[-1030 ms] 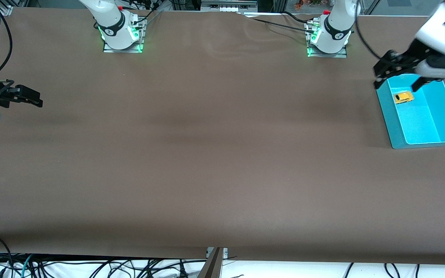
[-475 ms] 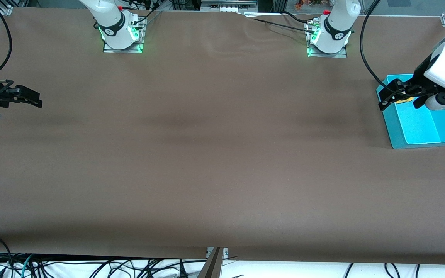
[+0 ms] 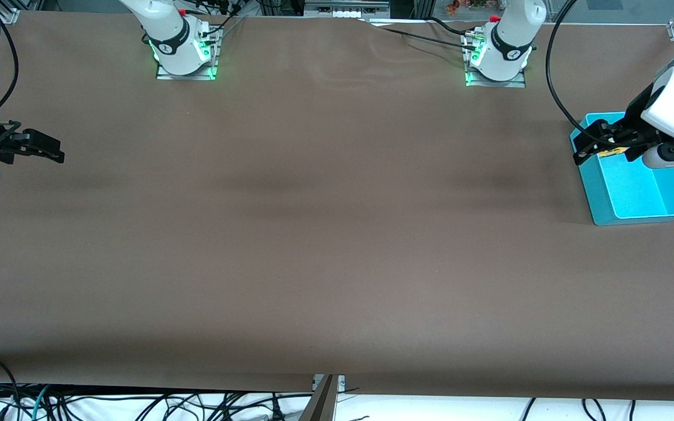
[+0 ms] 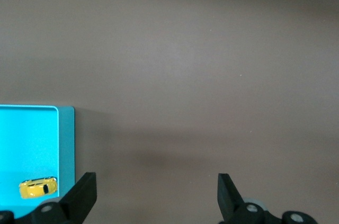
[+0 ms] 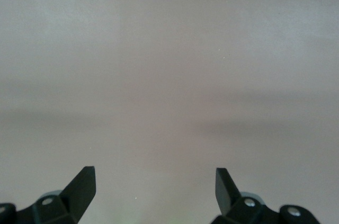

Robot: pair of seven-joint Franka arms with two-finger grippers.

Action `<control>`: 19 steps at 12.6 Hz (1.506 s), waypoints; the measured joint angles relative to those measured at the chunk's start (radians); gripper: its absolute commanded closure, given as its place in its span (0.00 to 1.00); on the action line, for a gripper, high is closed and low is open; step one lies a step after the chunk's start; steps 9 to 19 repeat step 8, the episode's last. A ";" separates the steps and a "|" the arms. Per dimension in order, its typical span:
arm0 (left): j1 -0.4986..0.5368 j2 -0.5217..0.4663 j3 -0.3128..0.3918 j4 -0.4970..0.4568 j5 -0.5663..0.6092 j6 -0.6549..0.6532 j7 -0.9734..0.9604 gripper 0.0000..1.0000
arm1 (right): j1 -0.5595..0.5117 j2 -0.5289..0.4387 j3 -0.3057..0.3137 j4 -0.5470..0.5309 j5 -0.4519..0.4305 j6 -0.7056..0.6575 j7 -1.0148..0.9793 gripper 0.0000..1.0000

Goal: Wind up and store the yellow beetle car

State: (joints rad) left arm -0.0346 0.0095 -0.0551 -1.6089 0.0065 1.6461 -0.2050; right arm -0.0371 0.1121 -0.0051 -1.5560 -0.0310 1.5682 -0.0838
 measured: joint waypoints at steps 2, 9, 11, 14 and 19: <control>0.005 0.000 0.000 0.001 0.000 -0.012 -0.003 0.00 | 0.000 0.000 0.000 0.000 0.000 0.000 0.000 0.00; 0.040 0.000 -0.001 0.006 0.000 -0.027 -0.003 0.00 | -0.001 0.000 0.000 0.001 0.000 0.001 0.000 0.00; 0.040 0.000 -0.001 0.006 0.000 -0.027 -0.003 0.00 | -0.001 0.000 0.000 0.001 0.000 0.001 0.000 0.00; 0.040 0.000 -0.001 0.006 0.000 -0.027 -0.003 0.00 | -0.001 0.000 0.000 0.001 0.000 0.001 0.000 0.00; 0.040 0.000 -0.001 0.006 0.000 -0.027 -0.003 0.00 | -0.001 0.000 0.000 0.001 0.000 0.001 0.000 0.00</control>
